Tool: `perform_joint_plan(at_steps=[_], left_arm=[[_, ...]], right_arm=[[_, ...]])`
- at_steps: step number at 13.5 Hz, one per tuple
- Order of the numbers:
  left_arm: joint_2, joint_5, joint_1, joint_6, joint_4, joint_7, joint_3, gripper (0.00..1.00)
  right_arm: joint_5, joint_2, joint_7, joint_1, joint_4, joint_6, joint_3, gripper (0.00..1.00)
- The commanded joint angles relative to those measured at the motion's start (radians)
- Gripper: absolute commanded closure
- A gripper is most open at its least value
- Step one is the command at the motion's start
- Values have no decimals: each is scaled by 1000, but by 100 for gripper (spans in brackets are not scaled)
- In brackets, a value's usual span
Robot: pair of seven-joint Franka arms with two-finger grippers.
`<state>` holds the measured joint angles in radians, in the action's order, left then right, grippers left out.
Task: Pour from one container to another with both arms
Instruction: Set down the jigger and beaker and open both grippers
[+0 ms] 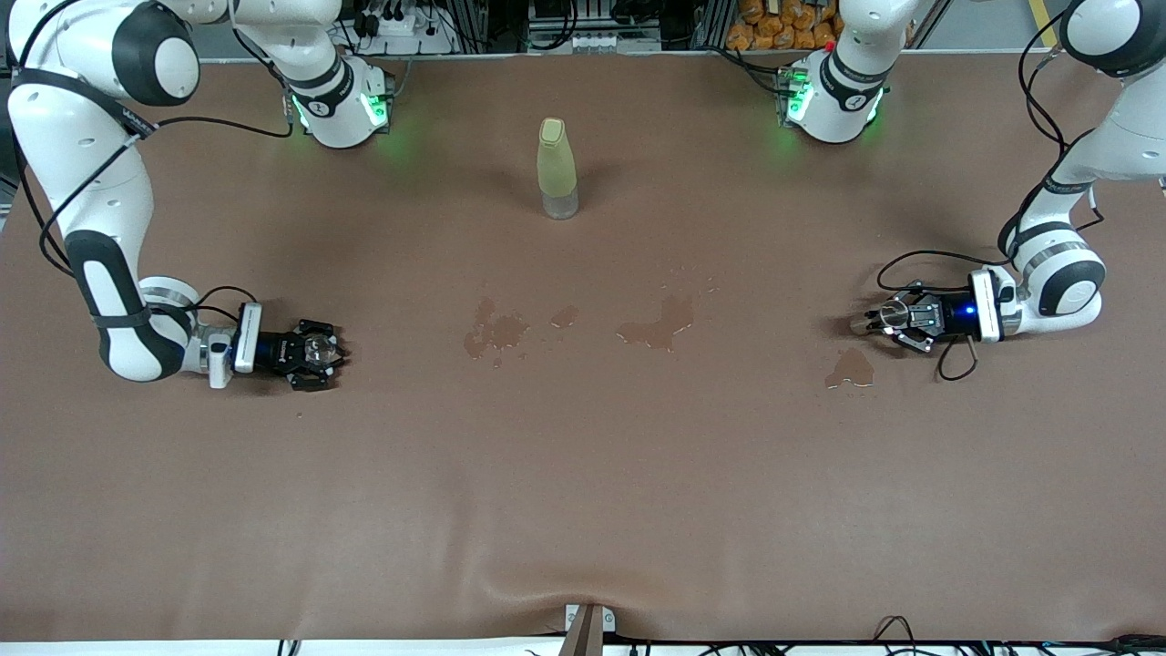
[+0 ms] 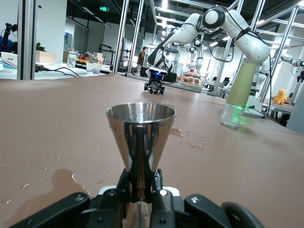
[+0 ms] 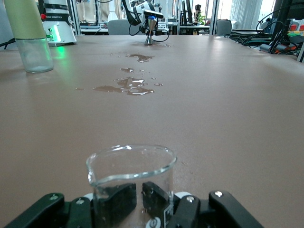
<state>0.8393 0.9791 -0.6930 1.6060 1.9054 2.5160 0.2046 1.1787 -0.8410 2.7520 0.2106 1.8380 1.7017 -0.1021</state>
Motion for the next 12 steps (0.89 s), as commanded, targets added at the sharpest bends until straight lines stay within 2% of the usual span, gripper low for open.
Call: perform_joint_plan(at_steps=[1,2,3,6,7,11,12], left_arm=[[0,-25,-3,11,-12,16,-1,100],[0,-25,-2,14,-14,35,-1,100],[0,-26,-2,23,-17,49,-1,100],[-2,-27,0,26,-17,56,-1,100],[-2,-27,1,26,-17,56,-2,100],[-2,-51,0,26,-19,50,-2,100],[-2,-53,0,26,-19,47,-2,96]], right_arm=[[22,-21,104,-4,-11,9,-4,100],[24,-21,100,-4,-11,9,-4,90],[24,-20,98,-2,-13,7,-4,72],[24,-18,40,4,-17,3,-4,6],[24,-15,40,6,-17,1,-4,0],[9,23,29,18,-26,6,-16,0],[-5,31,-1,15,-31,3,-37,0]])
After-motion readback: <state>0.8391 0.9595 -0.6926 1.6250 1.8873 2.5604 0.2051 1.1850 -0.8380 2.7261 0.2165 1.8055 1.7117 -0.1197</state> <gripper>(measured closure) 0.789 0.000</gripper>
